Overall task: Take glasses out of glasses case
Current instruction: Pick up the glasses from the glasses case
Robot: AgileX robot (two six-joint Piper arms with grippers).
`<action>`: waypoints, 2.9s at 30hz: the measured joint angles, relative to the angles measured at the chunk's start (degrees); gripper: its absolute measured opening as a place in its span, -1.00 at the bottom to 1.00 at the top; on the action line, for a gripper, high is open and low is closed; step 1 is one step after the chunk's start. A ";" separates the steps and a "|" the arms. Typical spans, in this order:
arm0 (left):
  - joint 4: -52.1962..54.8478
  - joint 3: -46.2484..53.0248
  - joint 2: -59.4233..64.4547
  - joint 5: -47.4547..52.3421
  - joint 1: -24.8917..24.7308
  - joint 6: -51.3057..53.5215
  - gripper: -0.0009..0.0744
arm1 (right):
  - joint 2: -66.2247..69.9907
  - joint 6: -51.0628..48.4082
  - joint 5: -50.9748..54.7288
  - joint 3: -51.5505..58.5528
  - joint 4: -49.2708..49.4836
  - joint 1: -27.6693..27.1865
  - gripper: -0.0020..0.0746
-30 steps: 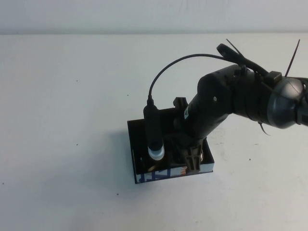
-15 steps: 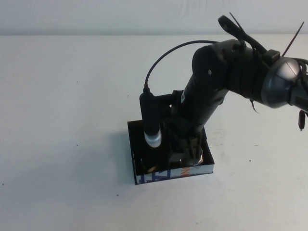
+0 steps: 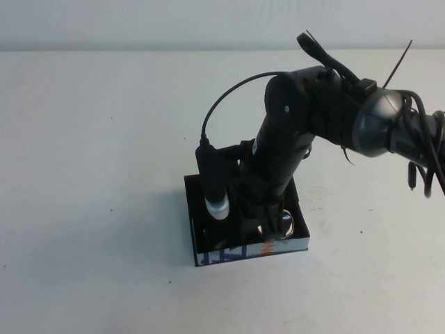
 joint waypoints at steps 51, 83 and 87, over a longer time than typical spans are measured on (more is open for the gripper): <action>0.00 0.00 0.00 0.00 0.00 0.00 -0.99 | 2.55 -0.14 -0.32 -0.38 -1.46 -0.74 -0.21; 0.00 0.00 0.00 0.00 0.00 0.00 -0.99 | 4.00 -0.14 -2.20 -0.17 0.32 -1.31 -0.25; 0.00 0.00 0.00 0.00 0.00 0.00 -0.99 | 4.30 -0.14 -2.20 -0.09 0.35 -1.45 -0.27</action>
